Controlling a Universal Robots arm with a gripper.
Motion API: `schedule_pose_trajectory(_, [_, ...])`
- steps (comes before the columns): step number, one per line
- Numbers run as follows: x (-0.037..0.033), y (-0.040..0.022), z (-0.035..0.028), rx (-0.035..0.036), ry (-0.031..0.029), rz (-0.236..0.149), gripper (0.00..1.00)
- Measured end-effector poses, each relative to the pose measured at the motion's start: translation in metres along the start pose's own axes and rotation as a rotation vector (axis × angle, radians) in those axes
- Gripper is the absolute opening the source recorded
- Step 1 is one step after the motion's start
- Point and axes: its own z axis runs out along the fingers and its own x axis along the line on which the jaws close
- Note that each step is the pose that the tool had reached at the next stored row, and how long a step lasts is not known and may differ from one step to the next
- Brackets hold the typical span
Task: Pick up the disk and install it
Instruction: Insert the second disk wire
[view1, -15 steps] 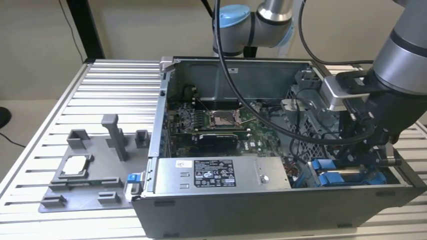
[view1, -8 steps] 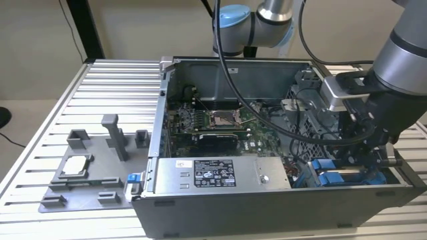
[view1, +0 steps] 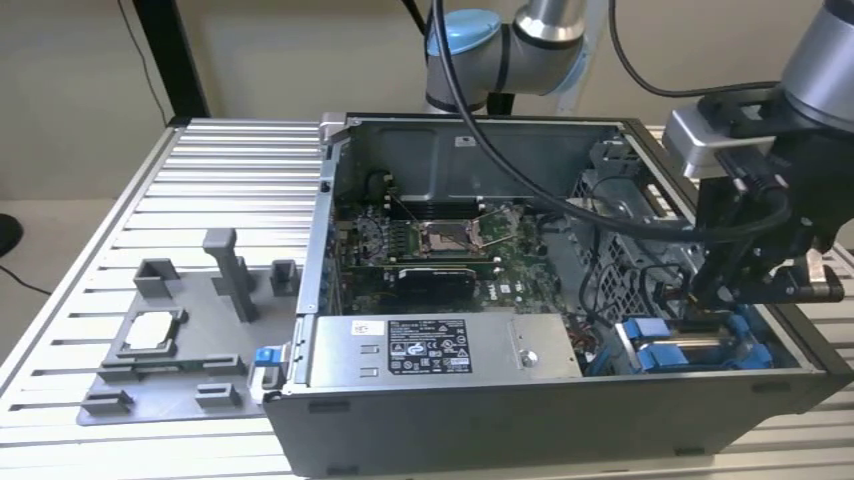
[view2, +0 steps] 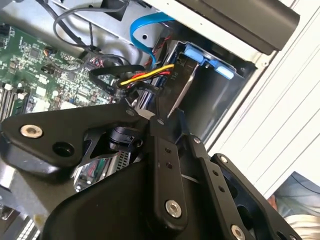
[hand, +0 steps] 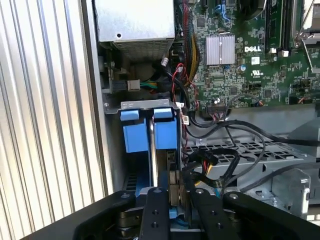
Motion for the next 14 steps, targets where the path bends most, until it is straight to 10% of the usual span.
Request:
schedule_pose_trajectory(4, [-0.0001,-0.0003,-0.0024,0.0000,-0.0002,0.000,1.00])
schedule_pose_trajectory(5, [-0.0001,-0.0003,-0.0024,0.0000,-0.0001,0.000,0.00])
schedule_pose_trajectory(14, [-0.0001,-0.0003,-0.0024,0.0000,0.0000,0.000,0.00])
